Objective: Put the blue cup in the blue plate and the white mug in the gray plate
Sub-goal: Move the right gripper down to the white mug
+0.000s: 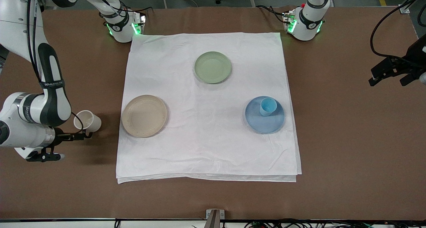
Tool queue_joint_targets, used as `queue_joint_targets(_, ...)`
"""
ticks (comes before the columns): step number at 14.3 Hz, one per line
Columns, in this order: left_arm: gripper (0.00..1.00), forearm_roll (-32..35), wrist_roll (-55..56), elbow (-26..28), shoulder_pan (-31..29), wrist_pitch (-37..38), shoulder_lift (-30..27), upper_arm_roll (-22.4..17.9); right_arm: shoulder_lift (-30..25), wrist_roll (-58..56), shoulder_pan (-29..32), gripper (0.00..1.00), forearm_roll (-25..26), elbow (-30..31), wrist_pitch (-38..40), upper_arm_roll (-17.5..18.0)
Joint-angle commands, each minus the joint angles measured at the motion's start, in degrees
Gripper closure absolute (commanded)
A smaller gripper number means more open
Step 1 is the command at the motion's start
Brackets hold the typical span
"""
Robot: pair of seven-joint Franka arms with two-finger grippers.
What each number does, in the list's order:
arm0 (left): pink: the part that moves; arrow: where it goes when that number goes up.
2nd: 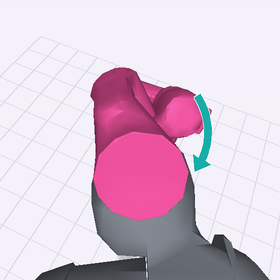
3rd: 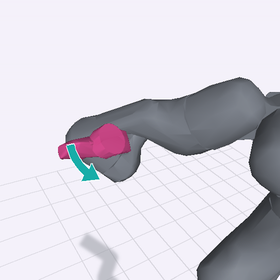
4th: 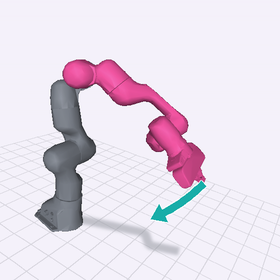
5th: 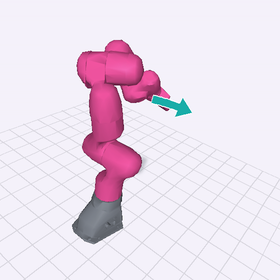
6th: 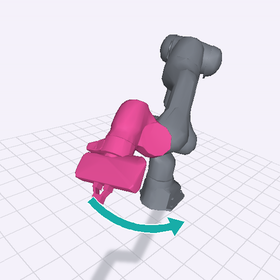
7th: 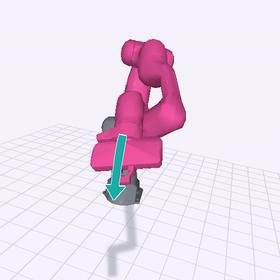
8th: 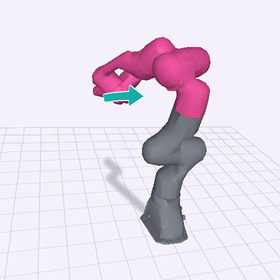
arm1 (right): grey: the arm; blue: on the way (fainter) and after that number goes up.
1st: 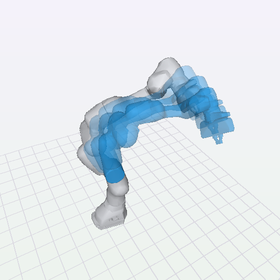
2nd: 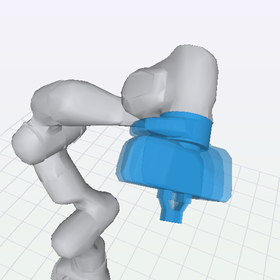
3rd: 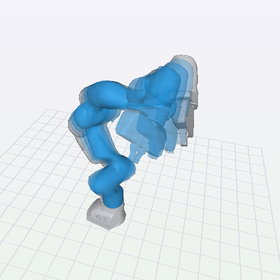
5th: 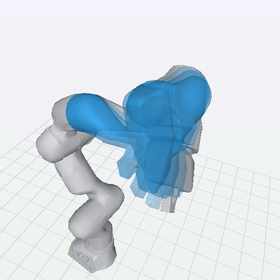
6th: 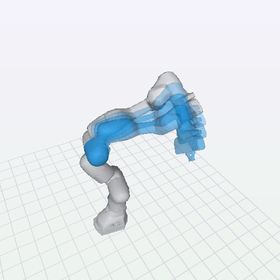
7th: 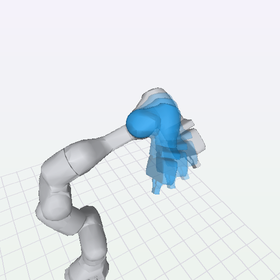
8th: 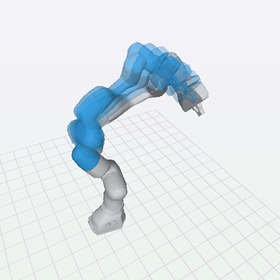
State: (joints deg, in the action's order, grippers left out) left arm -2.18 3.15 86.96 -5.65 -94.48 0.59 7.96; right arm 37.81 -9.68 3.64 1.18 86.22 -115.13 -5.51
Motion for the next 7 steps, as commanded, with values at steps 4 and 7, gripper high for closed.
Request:
queue_joint_targets(4,0.00,-0.4,0.0,-1.0,-0.2,1.0,0.3,0.0,1.2,-1.1,-0.3,0.03,-0.7,3.2,-1.0,0.2)
queue_joint_targets(7,0.00,-0.4,0.1,-1.1,-0.2,1.0,0.3,0.0,1.2,-1.2,-0.7,0.05,0.0,4.9,-0.8,0.2)
